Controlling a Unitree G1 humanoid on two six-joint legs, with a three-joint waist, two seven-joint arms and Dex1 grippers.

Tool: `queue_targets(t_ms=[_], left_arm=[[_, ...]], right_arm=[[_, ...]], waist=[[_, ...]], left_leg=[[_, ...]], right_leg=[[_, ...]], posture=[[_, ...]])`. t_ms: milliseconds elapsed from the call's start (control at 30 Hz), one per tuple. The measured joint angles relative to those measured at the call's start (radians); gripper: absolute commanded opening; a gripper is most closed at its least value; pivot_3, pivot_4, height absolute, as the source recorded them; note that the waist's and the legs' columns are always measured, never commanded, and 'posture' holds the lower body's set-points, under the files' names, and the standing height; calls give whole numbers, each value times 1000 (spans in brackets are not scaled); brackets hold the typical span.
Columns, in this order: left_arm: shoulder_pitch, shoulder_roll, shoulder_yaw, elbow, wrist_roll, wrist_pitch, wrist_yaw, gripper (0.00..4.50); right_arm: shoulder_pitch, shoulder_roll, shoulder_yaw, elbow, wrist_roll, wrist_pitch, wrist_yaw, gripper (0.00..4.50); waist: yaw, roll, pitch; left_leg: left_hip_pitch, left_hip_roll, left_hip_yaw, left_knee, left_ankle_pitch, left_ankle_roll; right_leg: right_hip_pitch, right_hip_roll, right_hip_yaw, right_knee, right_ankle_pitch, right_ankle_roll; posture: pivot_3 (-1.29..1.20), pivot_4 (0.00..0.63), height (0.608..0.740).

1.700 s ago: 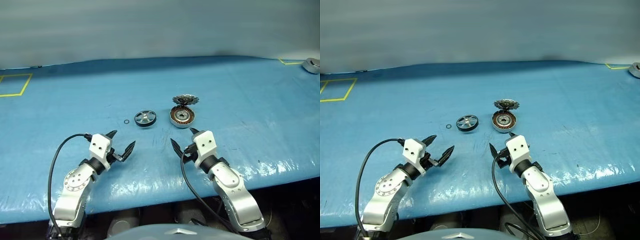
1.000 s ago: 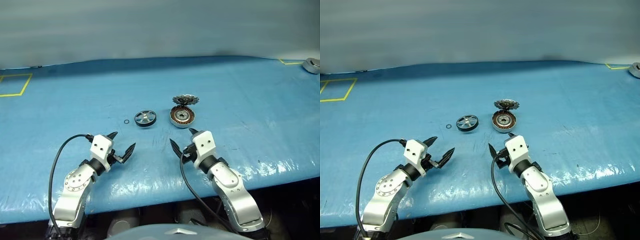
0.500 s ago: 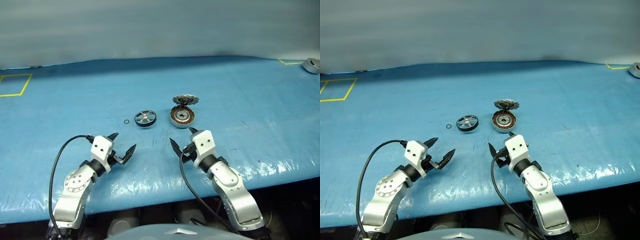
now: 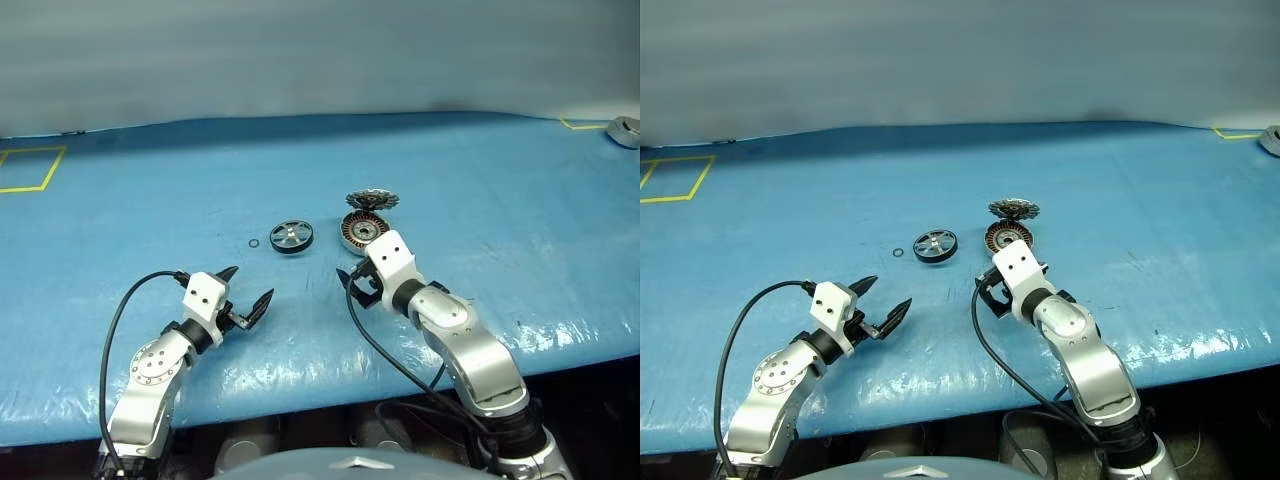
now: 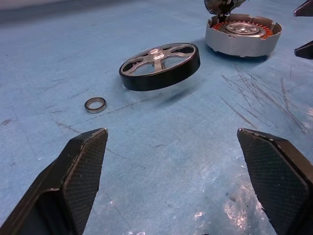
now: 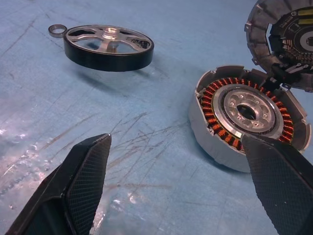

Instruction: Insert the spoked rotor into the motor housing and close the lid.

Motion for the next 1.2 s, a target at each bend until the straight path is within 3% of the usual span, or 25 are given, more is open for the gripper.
queue_targets(t_ms=[167,667,767,967,1200], left_arm=[[4,-8,-10,1,-1,-33,-8,4500],[23,-16,-27,1,0,-47,-22,4500],[25,-17,-28,0,0,-47,-20,4500],[33,-18,-29,-1,0,-47,-9,4500],[42,-18,-32,-5,0,-46,2,4500]], right_arm=[[-199,4,-6,142,5,96,8,4473],[-366,-15,72,473,-13,29,86,4473],[-398,-16,85,503,-12,53,110,3886],[-438,-22,90,503,-4,135,153,2020],[-397,30,68,384,27,269,161,1850]], waist=[[-4,0,0],[-11,1,0],[-11,0,0],[-11,0,-2],[-17,-2,-5]], left_leg=[[0,0,0,0,0,0],[0,-1,1,0,0,1],[0,-1,1,0,0,1],[0,0,0,-1,0,1],[1,0,0,-1,-1,1]], right_leg=[[0,0,0,0,0,0],[0,-1,0,0,0,-1],[0,-1,0,0,0,-1],[0,-1,0,0,0,-1],[0,0,0,0,0,-2]], posture=[[0,150,740],[0,150,740],[0,150,740],[0,150,740],[0,150,740]])
